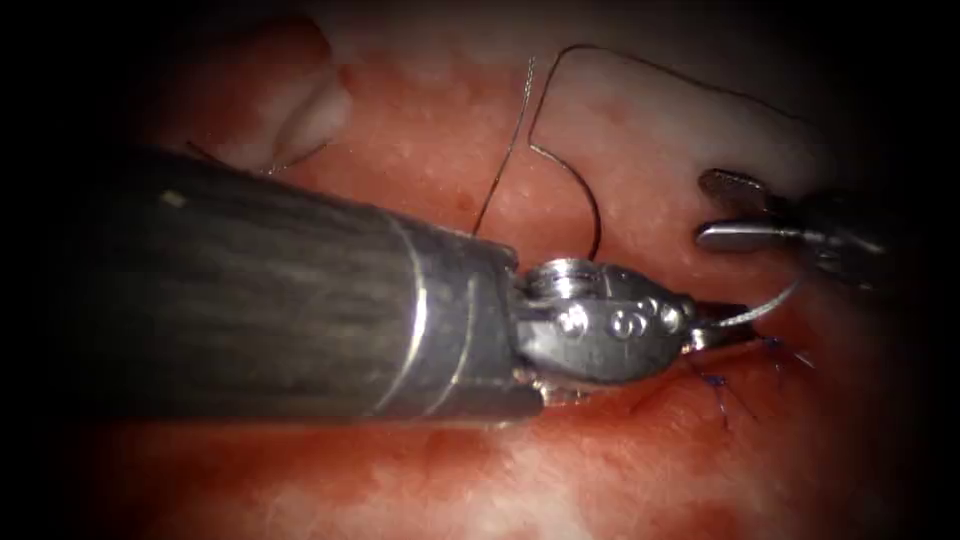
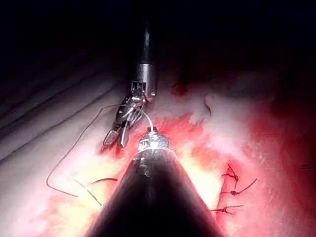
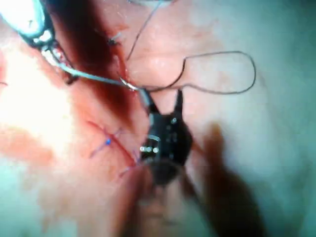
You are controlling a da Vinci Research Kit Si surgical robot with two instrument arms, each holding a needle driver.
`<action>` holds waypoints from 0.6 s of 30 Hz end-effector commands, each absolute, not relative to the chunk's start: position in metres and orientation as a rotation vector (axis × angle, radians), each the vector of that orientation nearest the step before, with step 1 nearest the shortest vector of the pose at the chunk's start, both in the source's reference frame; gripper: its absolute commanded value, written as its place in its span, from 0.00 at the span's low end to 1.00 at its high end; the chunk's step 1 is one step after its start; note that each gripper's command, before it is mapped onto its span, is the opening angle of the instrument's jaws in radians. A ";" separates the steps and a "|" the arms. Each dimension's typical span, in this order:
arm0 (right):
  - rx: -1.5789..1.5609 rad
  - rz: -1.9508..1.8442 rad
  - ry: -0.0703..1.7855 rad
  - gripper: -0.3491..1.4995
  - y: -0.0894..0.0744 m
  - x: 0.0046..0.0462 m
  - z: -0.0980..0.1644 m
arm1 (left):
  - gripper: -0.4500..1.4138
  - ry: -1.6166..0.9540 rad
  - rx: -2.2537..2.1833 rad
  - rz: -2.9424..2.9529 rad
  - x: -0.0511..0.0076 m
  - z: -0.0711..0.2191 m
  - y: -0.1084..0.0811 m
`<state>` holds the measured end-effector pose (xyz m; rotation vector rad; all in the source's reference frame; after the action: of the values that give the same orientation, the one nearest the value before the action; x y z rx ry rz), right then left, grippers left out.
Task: Wound Closure
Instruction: Grab the long suture end with the left gripper, then use the right gripper to regrasp more suture with the left gripper.
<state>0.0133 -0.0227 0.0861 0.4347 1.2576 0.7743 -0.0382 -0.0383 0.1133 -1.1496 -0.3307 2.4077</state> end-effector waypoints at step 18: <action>0.613 0.518 1.375 0.84 -0.029 0.0262 0.082 | 0.00 -0.250 -1.407 2.142 -0.0263 0.115 -0.034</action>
<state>0.0252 -0.0288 0.0819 0.6087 1.3676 0.5201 -0.0255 -0.0339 0.1141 -1.4080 -0.2491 2.1385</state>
